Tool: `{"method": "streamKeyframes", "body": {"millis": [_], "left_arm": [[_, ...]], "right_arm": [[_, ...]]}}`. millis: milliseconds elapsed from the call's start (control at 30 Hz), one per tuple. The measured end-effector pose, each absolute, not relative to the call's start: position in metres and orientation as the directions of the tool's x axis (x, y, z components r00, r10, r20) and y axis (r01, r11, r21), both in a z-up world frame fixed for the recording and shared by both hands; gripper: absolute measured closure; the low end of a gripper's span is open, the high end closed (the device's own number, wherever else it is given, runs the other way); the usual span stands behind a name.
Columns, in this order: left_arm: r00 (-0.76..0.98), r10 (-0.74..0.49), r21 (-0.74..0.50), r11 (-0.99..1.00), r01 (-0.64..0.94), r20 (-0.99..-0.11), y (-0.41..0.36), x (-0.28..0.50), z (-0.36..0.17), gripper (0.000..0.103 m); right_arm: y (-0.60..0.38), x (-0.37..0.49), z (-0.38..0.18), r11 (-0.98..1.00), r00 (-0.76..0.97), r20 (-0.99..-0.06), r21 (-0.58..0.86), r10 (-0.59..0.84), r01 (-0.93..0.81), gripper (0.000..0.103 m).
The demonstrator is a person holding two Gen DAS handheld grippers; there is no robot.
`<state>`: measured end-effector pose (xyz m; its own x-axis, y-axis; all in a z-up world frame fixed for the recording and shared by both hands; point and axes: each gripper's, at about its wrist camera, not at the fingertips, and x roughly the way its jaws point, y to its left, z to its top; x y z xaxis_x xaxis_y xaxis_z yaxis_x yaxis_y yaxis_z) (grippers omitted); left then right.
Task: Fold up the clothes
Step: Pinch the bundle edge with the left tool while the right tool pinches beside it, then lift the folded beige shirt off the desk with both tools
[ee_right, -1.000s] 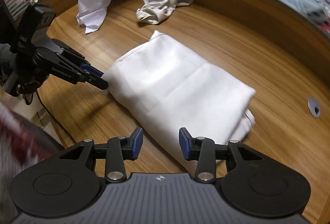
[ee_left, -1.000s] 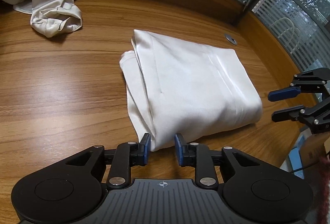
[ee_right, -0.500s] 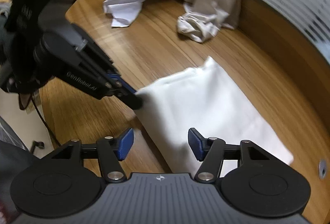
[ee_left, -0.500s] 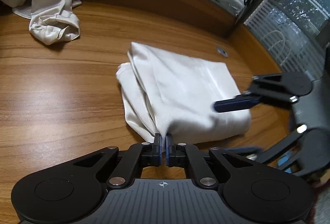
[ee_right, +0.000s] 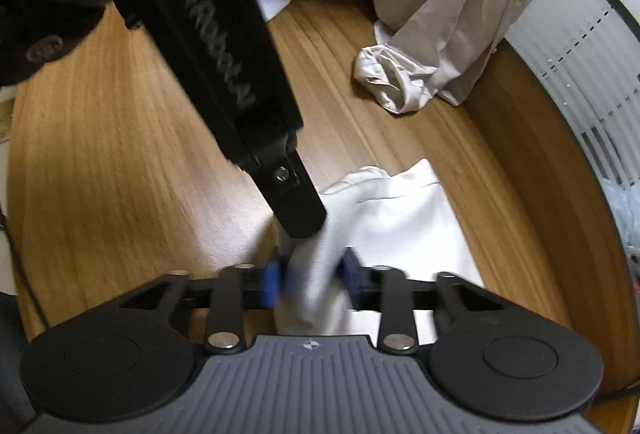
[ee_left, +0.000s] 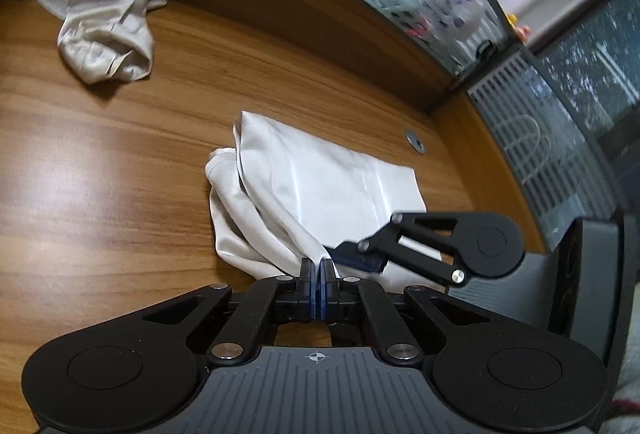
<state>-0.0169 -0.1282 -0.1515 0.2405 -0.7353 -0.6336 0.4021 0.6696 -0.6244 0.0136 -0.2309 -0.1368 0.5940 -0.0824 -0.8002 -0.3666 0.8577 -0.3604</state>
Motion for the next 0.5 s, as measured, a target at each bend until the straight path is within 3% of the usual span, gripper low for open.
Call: {"method": "streamKeyframes", "body": {"millis": [67, 133, 167, 200, 500], "left_arm": [[0.243, -0.744, -0.657, 0.665, 0.355, -0.622, -0.124, -0.015, -0.15, 0.095], [0.254, -0.752, -0.686, 0.659, 0.307, -0.609, -0.117, -0.013, -0.149, 0.072], [0.265, -0.753, -0.699, 0.658, 0.28, -0.603, -0.114, -0.011, -0.15, 0.048], [0.275, -0.753, -0.711, 0.656, 0.252, -0.598, -0.11, -0.01, -0.151, 0.037], [0.267, -0.803, -0.845, 0.523, -0.116, -0.533, -0.097, 0.01, -0.196, 0.026]], "right_arm": [[-0.235, 0.013, -0.136, 0.866, 0.597, -0.798, -0.351, -0.078, -0.356, 0.085], [-0.238, 0.012, -0.133, 0.877, 0.598, -0.798, -0.337, -0.074, -0.341, 0.086], [-0.239, 0.012, -0.131, 0.882, 0.599, -0.798, -0.331, -0.072, -0.334, 0.086], [-0.24, 0.011, -0.13, 0.886, 0.6, -0.796, -0.327, -0.072, -0.328, 0.086], [-0.245, 0.004, -0.12, 0.905, 0.614, -0.786, -0.311, -0.072, -0.292, 0.086]]}}
